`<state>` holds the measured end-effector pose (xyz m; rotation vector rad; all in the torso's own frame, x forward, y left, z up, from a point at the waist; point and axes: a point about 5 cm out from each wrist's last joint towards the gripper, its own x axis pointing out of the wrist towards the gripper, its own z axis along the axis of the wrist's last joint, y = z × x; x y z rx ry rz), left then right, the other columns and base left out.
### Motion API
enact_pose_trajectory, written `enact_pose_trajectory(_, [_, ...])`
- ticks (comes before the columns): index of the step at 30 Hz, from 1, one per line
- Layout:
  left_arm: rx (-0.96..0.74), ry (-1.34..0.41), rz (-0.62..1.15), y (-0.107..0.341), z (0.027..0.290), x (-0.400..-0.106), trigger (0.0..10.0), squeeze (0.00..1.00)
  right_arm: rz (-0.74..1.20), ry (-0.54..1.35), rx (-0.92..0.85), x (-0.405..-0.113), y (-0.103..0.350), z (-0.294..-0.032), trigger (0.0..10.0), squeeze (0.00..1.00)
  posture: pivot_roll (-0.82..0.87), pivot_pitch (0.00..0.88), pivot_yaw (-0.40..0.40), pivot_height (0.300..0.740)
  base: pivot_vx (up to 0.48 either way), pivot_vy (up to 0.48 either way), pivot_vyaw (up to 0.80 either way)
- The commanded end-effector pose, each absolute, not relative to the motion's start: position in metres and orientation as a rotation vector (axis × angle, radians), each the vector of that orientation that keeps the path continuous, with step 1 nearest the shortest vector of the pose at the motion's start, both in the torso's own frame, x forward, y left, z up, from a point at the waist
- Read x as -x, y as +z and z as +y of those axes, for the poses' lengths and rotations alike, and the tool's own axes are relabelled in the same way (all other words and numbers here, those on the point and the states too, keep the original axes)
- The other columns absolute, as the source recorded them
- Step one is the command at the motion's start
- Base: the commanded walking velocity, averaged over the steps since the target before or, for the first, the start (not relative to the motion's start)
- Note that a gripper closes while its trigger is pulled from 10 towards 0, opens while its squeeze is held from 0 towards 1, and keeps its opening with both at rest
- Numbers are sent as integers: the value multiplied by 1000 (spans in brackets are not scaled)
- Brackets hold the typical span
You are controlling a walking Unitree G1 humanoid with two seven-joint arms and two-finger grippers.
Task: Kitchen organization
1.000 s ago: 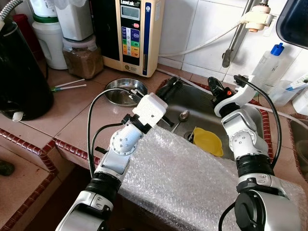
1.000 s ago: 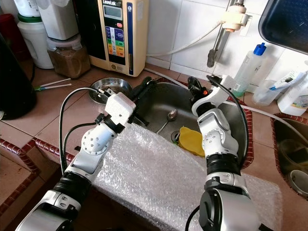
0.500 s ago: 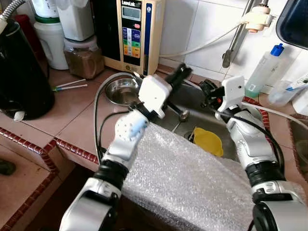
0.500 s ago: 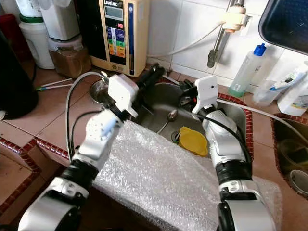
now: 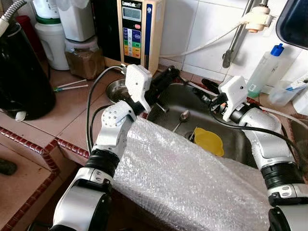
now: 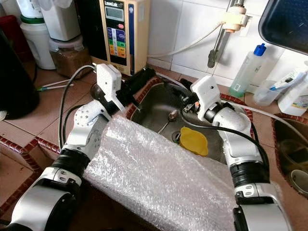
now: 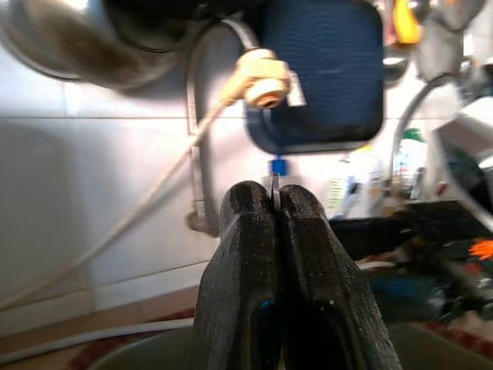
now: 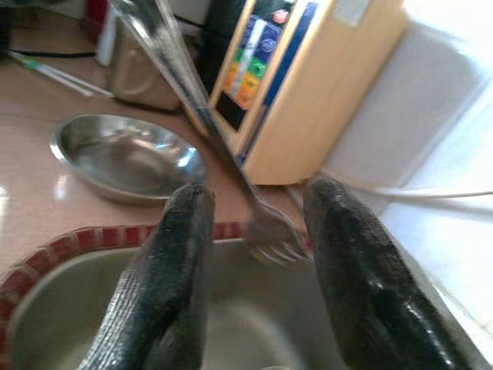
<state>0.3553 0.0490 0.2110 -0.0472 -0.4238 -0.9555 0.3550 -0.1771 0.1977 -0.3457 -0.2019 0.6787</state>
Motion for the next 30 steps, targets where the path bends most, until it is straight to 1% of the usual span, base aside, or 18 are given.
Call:
enact_pose_trajectory(1, [39, -997, -428, 216, 42, -355, 10000, 0, -215, 706, 349, -353, 203, -175, 10000, 1000, 13, 0, -10, 740, 0, 0, 0])
enact_pose_trajectory(5, [48, -1016, -416, 214, 38, -353, 10000, 0, -228, 738, 318, -352, 206, -167, 10000, 1000, 12, 0, -9, 740, 0, 0, 0])
enact_pose_trajectory(7, [49, -1020, -413, 213, 37, -353, 10000, 0, -212, 785, 319, -349, 203, -161, 10000, 1000, 13, 0, -9, 740, 0, 0, 0])
enact_pose_trajectory(10, [48, -1029, -412, 213, 37, -353, 10000, 0, -214, 776, 318, -350, 203, -161, 10000, 1000, 12, 0, -9, 740, 0, 0, 0])
enact_pose_trajectory(11, [50, -1034, -412, 214, 36, -352, 10000, 0, -214, 767, 314, -351, 202, -160, 10000, 812, 12, 0, -10, 740, 0, 0, 0])
enact_pose_trajectory(12, [52, -1038, -413, 214, 35, -352, 10000, 0, -213, 758, 311, -352, 202, -160, 10000, 0, 12, 0, -10, 740, 0, 0, 0])
enact_pose_trajectory(14, [54, -1042, -414, 214, 34, -351, 10000, 0, -211, 752, 305, -353, 201, -159, 10000, 0, 12, 0, -10, 740, 0, 0, 0])
enact_pose_trajectory(15, [56, -1048, -417, 215, 33, -350, 10000, 0, -211, 742, 293, -354, 200, -158, 4902, 0, 15, 0, -11, 740, 0, 0, 0])
enact_pose_trajectory(16, [56, -1048, -417, 215, 33, -350, 10000, 0, -211, 742, 293, -354, 200, -158, 4902, 0, 15, 0, -11, 740, 0, 0, 0])
enact_pose_trajectory(17, [55, -1052, -418, 215, 32, -350, 10000, 0, -214, 717, 278, -356, 198, -157, 0, 0, 18, 0, -12, 740, 0, 0, 0])
enact_pose_trajectory(18, [46, -1059, -419, 215, 31, -349, 10000, 0, -221, 652, 249, -360, 197, -159, 0, 0, 21, 0, -13, 740, 0, 0, 0])
enact_pose_trajectory(24, [44, -1056, -418, 214, 33, -349, 10000, 0, -220, 575, 245, -366, 197, -162, 0, 0, 25, 0, -15, 740, 0, 0, 0])
enact_pose_trajectory(28, [31, -1052, -414, 212, 33, -348, 10000, 0, -208, 491, 250, -372, 196, -165, 0, 0, 30, 0, -18, 740, 0, 0, 0])
enact_pose_trajectory(30, [24, -1052, -414, 212, 33, -348, 10000, 0, -207, 485, 248, -372, 196, -165, 0, 0, 30, 0, -18, 740, 0, 0, 0])
